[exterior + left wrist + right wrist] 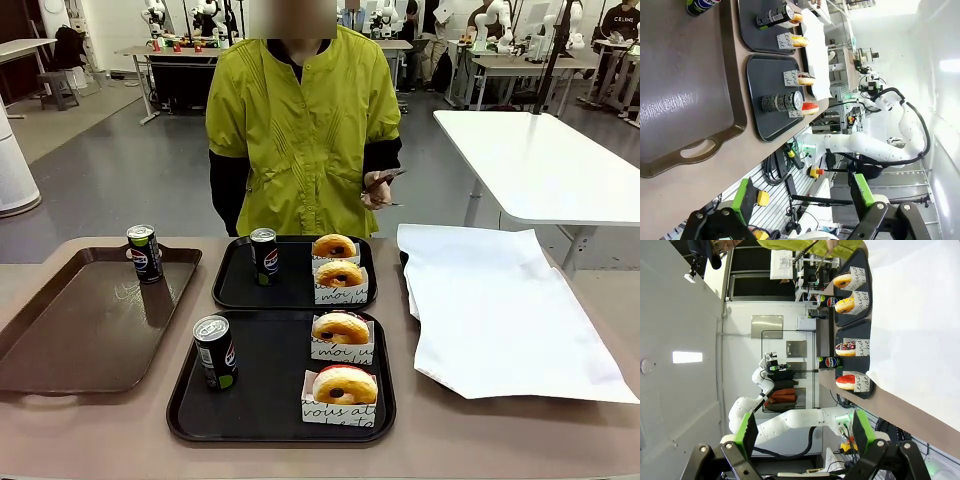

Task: Set up donuts and drinks on trays.
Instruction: Pick up one Pepsi coke from the Handle tray and place it on the Flat Tray without a Pepsi coke.

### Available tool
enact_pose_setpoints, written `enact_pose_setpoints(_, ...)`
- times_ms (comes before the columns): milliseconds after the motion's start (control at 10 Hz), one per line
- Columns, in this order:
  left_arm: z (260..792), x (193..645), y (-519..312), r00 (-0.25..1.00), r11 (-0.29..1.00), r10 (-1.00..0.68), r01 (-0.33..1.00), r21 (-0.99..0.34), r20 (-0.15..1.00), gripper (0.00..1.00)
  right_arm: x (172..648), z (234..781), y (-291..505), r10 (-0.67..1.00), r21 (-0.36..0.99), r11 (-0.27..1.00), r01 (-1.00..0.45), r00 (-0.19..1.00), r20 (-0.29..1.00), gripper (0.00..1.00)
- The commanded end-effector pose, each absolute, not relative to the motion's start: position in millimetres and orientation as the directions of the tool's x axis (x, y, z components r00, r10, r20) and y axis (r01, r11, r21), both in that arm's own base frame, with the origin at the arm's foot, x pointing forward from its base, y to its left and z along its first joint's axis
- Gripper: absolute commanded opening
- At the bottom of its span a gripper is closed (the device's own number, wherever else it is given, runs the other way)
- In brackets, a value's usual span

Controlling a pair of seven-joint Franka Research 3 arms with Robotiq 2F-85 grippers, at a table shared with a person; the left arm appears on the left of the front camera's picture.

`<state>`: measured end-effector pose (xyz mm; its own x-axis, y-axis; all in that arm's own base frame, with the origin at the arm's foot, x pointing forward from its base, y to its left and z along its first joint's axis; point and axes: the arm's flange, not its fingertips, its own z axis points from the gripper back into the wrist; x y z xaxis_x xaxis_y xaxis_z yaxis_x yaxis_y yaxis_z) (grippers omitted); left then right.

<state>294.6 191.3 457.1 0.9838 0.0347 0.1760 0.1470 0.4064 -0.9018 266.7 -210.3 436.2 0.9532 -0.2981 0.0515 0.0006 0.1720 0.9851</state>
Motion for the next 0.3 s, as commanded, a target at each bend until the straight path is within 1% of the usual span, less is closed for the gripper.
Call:
enact_pose_setpoints(0, 457.5, 294.0, 192.8, 0.980, 0.392, 0.038, 0.163, -0.905, 0.193, 1.00, 267.4, 436.3, -209.0, -0.303, 0.988, 0.155, -0.019, 0.951, 0.066, 1.00)
enact_pose_setpoints(200, 457.5, 294.0, 192.8, 0.980, 0.392, 0.038, 0.163, -0.905, 0.193, 1.00, 267.4, 436.3, -209.0, -0.303, 0.988, 0.155, -0.019, 0.951, 0.066, 1.00)
